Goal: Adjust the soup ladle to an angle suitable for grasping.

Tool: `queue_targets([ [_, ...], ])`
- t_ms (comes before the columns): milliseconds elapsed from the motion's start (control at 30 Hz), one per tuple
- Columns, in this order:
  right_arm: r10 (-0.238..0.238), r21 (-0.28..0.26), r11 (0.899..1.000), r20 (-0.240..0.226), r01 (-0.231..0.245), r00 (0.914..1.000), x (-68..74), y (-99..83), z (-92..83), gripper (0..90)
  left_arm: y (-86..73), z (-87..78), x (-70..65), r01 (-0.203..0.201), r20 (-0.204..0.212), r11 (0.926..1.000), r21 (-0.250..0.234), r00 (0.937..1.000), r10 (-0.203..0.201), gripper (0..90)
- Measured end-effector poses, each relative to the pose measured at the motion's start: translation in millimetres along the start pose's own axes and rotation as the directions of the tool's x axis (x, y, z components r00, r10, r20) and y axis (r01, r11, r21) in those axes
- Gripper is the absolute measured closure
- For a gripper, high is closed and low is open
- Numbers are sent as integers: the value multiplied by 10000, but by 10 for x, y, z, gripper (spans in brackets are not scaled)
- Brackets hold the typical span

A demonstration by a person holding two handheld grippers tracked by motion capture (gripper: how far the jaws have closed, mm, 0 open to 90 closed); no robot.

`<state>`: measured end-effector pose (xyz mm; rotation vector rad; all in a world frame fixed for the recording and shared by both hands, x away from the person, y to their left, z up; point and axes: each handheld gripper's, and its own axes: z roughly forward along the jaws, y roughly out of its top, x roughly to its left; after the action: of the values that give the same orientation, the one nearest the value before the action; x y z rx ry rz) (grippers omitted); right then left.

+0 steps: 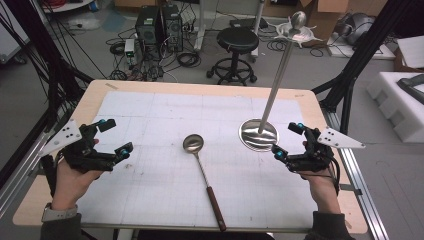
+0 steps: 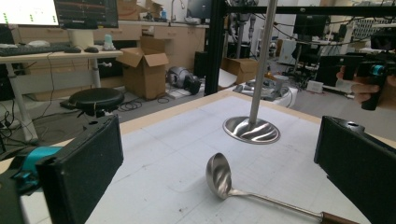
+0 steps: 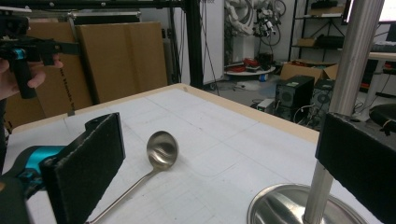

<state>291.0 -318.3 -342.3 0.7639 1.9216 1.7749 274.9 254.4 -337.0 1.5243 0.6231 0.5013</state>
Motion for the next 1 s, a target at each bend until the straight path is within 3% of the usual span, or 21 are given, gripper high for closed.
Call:
queue_targets([
  [300, 43, 160, 9999, -196, -40, 9998, 33, -12, 46, 3, 1, -10, 19, 42, -72, 10000, -36, 10000, -42, 18],
  [433, -173, 253, 9995, -211, 178, 9996, 61, -21, 81, 3, 8, -42, 32, 85, -125, 9999, -98, 9999, -86, 18],
  [467, -224, 415, 9989, -279, 236, 9994, 75, -28, 86, 81, 9, -46, 30, 56, -131, 9999, -109, 9999, -57, 18],
  [500, -224, 415, 9989, -279, 236, 9994, 75, -28, 86, 81, 9, -46, 30, 56, -131, 9999, -109, 9999, -57, 18],
  [533, -476, 419, 9979, -229, 486, 9986, 98, -33, 75, 174, 8, -44, 27, 58, -112, 9999, -91, 9999, -59, 18],
  [633, -346, 264, 9990, -371, 356, 9987, 107, -39, 67, 245, 5, -38, 24, 61, -85, 10000, -43, 9999, -62, 18],
  [667, -313, 318, 9990, -402, 326, 9987, 112, -45, 65, 345, 1, -35, 24, 57, -93, 10000, -39, 9999, -58, 18],
  [700, -313, 318, 9990, -402, 326, 9987, 112, -45, 65, 345, -6, -31, 27, 88, -118, 10000, -27, 9999, -88, 18],
  [767, -233, 400, 9989, -554, 255, 9982, 124, -66, 82, 431, -16, -24, 34, 100, -124, 9999, 20, 9999, -100, 18],
  [800, -255, 583, 9979, -589, 289, 9979, 137, -85, 110, 516, -22, -18, 34, 121, -107, 9999, 37, 9999, -120, 18],
  [867, -230, 632, 9976, -634, 270, 9977, 147, -93, 118, 560, -22, -17, 34, 101, -106, 9999, 54, 9999, -100, 18],
  [933, -336, 739, 9965, -703, 388, 9970, 184, -127, 167, 714, -22, -15, 29, 126, -115, 9999, 39, 9999, -126, 18],
  [1000, -356, 814, 9958, -752, 417, 9965, 196, -134, 177, 740, -24, -14, 29, 113, -124, 9999, 49, 9999, -113, 18],
])
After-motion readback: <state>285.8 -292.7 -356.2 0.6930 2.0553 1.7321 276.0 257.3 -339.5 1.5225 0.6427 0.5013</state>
